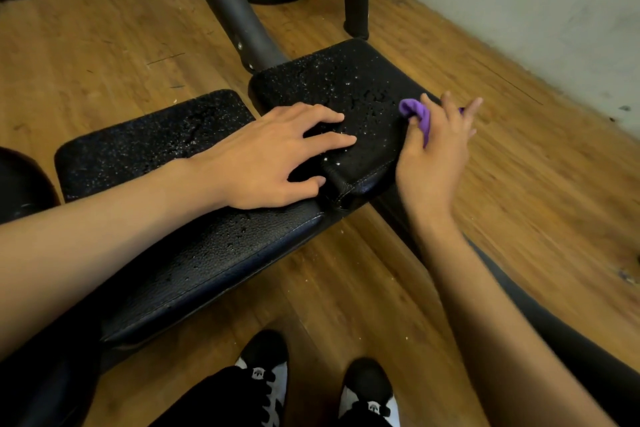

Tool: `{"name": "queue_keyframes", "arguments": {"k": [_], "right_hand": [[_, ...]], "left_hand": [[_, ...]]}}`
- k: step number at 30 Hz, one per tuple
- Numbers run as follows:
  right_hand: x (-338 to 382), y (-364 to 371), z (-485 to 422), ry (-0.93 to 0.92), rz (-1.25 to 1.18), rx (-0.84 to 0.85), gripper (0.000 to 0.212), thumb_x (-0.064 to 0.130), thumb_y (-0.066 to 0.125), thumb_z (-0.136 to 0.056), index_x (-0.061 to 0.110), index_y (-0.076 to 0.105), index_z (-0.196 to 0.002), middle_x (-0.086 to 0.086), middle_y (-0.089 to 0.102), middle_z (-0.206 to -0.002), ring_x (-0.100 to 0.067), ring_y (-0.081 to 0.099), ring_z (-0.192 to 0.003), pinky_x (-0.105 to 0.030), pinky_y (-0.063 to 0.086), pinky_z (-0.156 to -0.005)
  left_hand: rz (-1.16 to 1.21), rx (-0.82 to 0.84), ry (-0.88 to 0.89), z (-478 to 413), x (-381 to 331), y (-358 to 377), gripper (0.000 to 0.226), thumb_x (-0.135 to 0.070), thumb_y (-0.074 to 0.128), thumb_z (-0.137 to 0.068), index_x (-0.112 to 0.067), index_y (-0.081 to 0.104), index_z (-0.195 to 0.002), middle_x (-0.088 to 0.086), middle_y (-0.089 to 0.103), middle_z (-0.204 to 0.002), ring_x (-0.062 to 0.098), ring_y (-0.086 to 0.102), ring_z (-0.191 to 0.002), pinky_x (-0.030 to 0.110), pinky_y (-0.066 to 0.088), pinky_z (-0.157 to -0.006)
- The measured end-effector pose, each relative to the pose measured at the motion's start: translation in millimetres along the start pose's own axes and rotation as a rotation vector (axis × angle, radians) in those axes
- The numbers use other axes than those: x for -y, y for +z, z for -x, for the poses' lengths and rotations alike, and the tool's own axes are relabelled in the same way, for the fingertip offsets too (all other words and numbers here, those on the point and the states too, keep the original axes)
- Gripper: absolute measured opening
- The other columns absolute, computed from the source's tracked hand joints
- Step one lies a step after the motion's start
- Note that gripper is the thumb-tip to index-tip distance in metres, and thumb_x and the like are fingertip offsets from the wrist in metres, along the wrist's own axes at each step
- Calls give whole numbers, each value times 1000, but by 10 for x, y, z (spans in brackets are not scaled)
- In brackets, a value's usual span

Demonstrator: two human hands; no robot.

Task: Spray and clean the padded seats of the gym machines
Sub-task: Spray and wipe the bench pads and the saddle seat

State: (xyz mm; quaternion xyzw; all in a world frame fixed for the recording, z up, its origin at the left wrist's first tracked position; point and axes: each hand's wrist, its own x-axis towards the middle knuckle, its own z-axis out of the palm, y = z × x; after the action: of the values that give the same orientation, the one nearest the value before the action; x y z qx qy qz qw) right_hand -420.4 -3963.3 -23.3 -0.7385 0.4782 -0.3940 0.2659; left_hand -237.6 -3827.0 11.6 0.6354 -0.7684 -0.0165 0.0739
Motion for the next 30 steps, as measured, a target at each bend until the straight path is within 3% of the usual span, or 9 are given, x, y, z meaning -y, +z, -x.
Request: {"name": "queue_keyframes", "arguments": {"k": [4,7,8,12,16,21,23,26,30], "right_hand": [[-15,-122,-320,-34,192,120,33,11,52,-98,18,61,-129,-5,59,-139,-28,29,-148,-49,4,-125],[41,-201,-183,-28,154,135,34,21,52,-96,13,53,-129,-6,60,-126,-23,50,-129,-54,22,-122],[71,-212,-87,-34,136,155,32,20,51,-96,12,53,-126,-6,59,-130,-22,47,-132,-54,26,-121],[329,-232,524,-180,165,295,40,17,50,-100,16,49,-141,-2,36,-158,-8,11,-150,-44,13,-126],[362,-257,805,-364,202,393,49,15,56,-98,20,46,-145,1,33,-159,-9,17,-151,-40,14,-126],[186,-409,133,-193,229,312,42,12,49,-102,22,50,-143,-5,30,-161,-16,15,-152,-41,12,-125],[187,-406,-162,-179,324,382,45,9,48,-102,21,48,-145,-7,34,-159,-20,18,-151,-39,9,-124],[241,-317,-535,-222,443,502,42,13,47,-103,21,49,-144,-10,42,-155,-27,34,-146,-46,23,-123],[353,-54,-898,-311,538,605,44,17,46,-105,23,44,-148,-9,40,-156,-28,31,-148,-41,21,-121]], "left_hand": [[-17,26,-19,10,-12,-16,66,-55,38,-94,-28,39,-155,3,30,-162,24,29,-148,42,25,-121],[-110,36,-67,28,-26,-56,69,-58,35,-94,-27,38,-156,5,31,-162,26,25,-151,46,25,-122],[-153,35,-96,36,-34,-75,71,-59,35,-93,-26,38,-156,6,32,-163,27,25,-152,47,25,-123],[-281,16,-257,86,-99,-144,76,-61,34,-90,-19,43,-153,13,37,-160,31,32,-148,47,24,-120],[-287,21,-425,191,-115,-149,77,-62,25,-91,-15,49,-148,17,39,-157,35,35,-145,50,28,-117],[-219,16,-574,291,-108,-60,84,-68,14,-90,-21,35,-155,15,29,-162,35,25,-150,51,21,-123],[-194,-7,-612,291,-118,-26,85,-69,14,-89,-21,33,-156,16,28,-162,36,25,-150,51,21,-123],[-124,-12,-640,275,-122,23,86,-69,12,-87,-25,26,-159,15,24,-164,38,20,-151,53,19,-123],[-83,-16,-636,270,-109,48,84,-70,10,-86,-33,17,-161,13,19,-166,38,13,-153,55,13,-125]]}}
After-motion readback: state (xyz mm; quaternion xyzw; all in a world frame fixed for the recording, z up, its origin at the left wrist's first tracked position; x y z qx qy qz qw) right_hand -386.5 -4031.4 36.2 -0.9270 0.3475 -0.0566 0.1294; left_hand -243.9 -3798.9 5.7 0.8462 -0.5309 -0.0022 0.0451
